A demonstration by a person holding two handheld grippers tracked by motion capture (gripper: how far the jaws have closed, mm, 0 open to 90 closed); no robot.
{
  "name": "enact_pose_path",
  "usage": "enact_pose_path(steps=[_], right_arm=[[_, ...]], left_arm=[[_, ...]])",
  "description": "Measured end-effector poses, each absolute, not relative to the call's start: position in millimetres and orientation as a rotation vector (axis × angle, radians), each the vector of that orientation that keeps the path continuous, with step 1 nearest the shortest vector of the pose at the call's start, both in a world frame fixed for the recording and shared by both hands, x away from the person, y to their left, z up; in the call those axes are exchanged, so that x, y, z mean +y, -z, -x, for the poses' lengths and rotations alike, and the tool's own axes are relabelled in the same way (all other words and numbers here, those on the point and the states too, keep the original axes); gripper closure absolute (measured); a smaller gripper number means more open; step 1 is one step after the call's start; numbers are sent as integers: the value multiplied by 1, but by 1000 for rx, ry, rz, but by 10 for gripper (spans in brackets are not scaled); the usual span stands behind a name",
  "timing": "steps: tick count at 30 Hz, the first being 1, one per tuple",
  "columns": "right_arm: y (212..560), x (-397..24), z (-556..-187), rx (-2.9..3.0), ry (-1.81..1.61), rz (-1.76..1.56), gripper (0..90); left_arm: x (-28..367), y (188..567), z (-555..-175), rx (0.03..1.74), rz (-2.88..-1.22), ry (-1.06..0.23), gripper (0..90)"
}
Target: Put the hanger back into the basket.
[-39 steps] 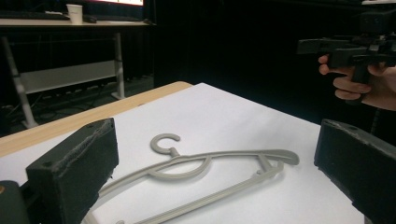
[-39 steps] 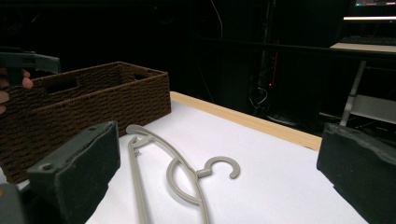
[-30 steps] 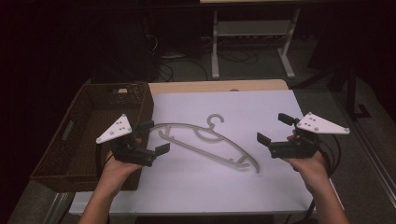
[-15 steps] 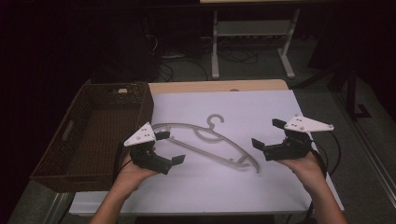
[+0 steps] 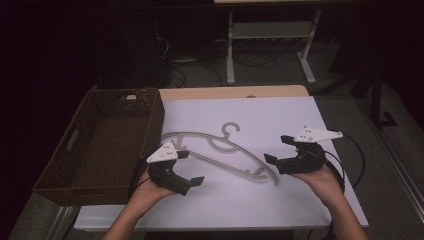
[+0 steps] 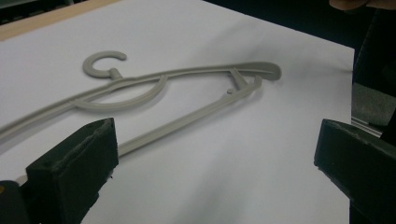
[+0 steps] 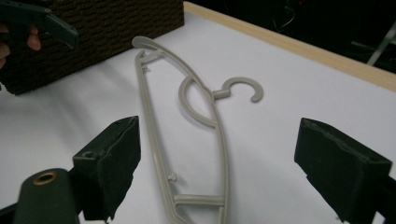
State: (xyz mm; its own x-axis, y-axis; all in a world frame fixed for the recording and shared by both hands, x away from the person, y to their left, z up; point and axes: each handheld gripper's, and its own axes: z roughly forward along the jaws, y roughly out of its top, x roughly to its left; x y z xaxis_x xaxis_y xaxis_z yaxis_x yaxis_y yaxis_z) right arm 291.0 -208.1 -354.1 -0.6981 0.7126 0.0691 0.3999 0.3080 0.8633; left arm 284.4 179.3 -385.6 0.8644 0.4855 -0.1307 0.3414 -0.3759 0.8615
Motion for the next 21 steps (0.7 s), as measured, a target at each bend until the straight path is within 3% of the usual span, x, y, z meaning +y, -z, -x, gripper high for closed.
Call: enact_pose_path(steps=[4,6,7,14,19,21], right_arm=[[360,-203,-296,2307,-1314,-1017,257],[365,-198,-299,2347,-1273,-1016,377],[365,-198,-299,2347,-1273,-1016,377],[377,-183,-315,2423,-1216,-1042,704],[392,-166,-335,2499,-1120,-1066,885],[395,-161,-340,2521,-1090,-1067,891]], left_arm=[[178,392,-282,601,-2022,-161,0],[177,396,-280,596,-2030,-155,0],[177,396,-280,596,-2030,-155,0],[176,398,-279,592,-2036,-146,0],[177,399,-279,592,-2032,-144,0],[177,399,-279,591,-2032,-142,0]])
